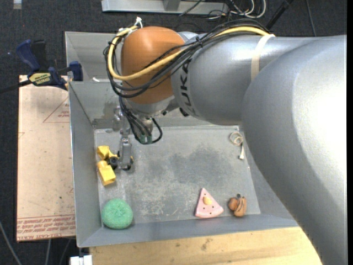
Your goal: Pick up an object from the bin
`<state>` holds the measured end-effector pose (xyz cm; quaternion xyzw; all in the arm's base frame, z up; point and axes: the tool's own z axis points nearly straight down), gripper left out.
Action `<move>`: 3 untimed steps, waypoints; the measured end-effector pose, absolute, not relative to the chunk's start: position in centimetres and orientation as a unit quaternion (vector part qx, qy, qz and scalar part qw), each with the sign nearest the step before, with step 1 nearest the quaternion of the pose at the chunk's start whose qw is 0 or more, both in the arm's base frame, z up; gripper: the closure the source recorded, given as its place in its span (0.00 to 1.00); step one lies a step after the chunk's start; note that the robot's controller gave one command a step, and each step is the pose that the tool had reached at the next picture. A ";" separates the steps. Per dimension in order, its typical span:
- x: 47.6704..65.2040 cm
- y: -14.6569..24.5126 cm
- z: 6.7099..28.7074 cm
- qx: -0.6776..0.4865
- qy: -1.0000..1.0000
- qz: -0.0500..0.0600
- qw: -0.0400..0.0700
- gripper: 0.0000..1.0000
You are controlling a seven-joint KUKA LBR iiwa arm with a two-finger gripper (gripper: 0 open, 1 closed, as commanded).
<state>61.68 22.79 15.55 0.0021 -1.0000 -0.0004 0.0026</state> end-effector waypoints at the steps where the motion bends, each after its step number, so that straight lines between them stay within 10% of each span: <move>1: 61.8 22.7 16.1 0.001 -1.000 -0.001 0.000 0.00; 3: 61.3 23.7 10.1 0.131 -0.991 0.000 -0.001 0.00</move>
Offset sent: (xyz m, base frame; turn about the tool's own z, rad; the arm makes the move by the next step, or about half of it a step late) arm -0.0159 -0.0063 -0.0721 -0.1731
